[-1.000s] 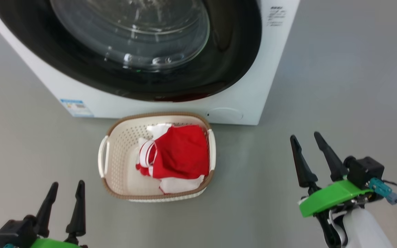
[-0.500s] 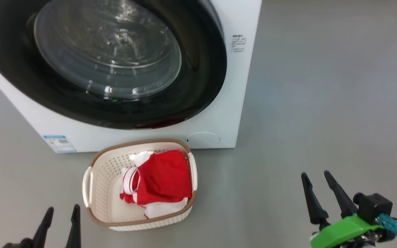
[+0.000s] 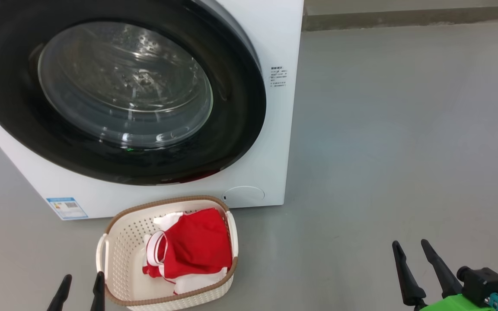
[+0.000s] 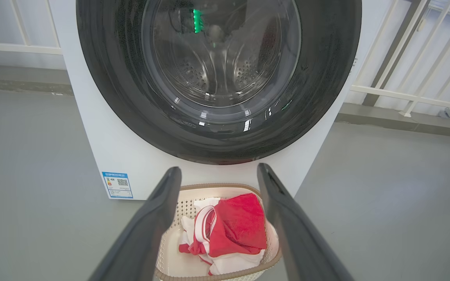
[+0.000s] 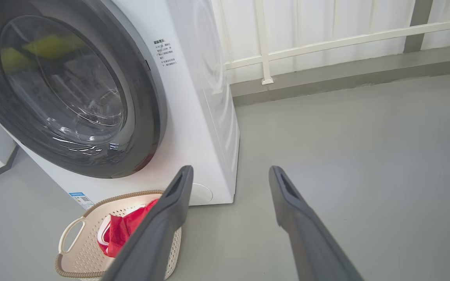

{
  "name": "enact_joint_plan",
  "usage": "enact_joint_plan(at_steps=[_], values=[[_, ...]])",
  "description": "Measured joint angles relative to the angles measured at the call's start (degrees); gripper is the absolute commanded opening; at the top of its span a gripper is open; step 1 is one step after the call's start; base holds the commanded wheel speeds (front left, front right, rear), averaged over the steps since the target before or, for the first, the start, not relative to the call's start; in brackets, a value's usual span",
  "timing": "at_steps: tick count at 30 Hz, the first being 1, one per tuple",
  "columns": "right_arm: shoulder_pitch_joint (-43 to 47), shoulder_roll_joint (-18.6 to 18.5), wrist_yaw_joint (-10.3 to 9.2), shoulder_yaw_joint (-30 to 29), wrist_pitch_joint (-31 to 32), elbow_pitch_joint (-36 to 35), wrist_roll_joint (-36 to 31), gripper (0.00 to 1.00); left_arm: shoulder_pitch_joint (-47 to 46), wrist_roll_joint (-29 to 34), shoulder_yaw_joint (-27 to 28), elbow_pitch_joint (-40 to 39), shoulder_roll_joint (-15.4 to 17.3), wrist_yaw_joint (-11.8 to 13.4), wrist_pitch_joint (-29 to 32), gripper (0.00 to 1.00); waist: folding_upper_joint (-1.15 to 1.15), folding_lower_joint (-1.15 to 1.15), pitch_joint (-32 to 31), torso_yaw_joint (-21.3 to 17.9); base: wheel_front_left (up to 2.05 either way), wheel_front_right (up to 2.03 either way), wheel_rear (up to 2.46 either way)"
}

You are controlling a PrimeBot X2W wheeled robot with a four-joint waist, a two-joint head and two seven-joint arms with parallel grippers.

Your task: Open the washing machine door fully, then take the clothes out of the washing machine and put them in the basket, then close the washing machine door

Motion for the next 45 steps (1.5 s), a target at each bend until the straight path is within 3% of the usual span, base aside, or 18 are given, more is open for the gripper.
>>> enact_joint_plan(at_steps=[41,42,45], values=[[3.4,-0.9,0.00,-1.6,0.0,-1.2,0.2,1.00,3.5,-0.3,2.3,-0.3,-1.2,0.0,0.0,1.00,0.00,0.00,-2.9,-1.1,0.00,0.00,0.00],[3.4,-0.9,0.00,-1.6,0.0,-1.1,0.1,0.00,3.5,-0.3,2.2,-0.3,-1.3,0.0,0.0,0.00,0.00,0.00,-2.9,-1.2,0.00,0.00,0.00],[3.6,-0.5,0.00,-1.5,0.0,1.1,0.1,0.00,3.5,-0.4,1.7,1.7,-2.3,0.0,0.4,0.00,0.00,0.00,-2.9,-1.2,0.00,0.00,0.00]])
